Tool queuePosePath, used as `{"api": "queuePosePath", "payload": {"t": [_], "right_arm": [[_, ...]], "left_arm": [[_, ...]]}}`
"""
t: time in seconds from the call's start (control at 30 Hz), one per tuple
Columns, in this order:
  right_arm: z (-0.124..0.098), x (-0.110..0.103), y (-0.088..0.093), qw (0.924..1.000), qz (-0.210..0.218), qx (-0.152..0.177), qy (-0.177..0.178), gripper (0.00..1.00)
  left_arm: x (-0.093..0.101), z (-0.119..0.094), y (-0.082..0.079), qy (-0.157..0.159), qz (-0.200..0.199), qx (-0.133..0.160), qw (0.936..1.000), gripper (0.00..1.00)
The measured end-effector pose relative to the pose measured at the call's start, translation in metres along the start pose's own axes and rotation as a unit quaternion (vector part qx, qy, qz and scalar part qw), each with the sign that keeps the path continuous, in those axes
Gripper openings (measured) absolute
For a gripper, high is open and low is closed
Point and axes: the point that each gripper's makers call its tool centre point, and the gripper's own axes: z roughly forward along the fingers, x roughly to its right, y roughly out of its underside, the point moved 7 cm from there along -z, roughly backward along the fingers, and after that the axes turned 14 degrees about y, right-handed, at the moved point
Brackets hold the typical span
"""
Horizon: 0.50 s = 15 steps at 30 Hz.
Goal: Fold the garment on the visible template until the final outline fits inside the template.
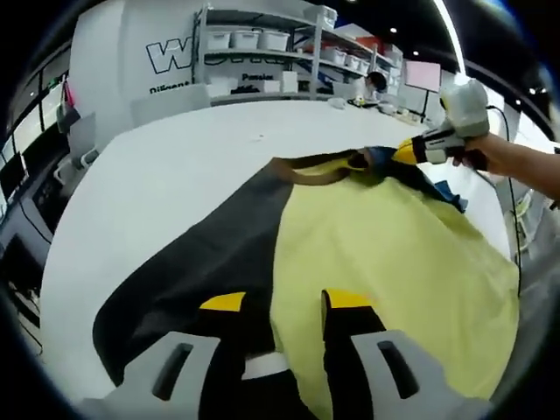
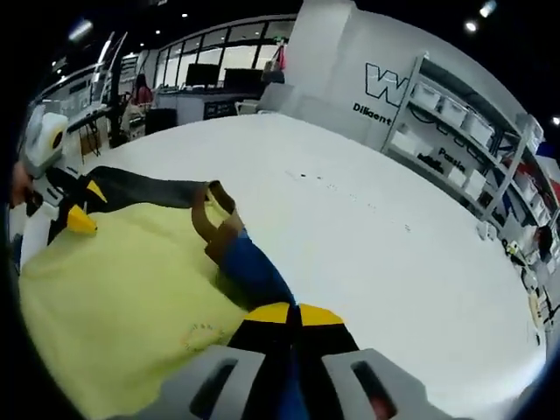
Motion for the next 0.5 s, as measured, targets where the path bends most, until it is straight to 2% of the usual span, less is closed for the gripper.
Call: {"api": "queuePosePath", "payload": {"t": [0.13, 0.27, 0.5], "right_arm": [[0.01, 0.006, 0.003, 1.0, -0.004, -0.008, 0.001, 0.0], [0.021, 0.014, 0.008, 0.9989, 0.037, -0.029, 0.001, 0.0], [0.038, 0.019, 0.008, 0.9983, 0.036, -0.046, -0.006, 0.0]], "left_arm": [[-0.003, -0.001, 0.0, -0.002, -0.009, 0.007, 0.9999, 0.27], [-0.003, 0.0, -0.001, -0.006, -0.005, 0.005, 1.0, 0.27], [-0.006, 0.002, -0.001, -0.011, -0.003, 0.003, 0.9999, 0.28]]}}
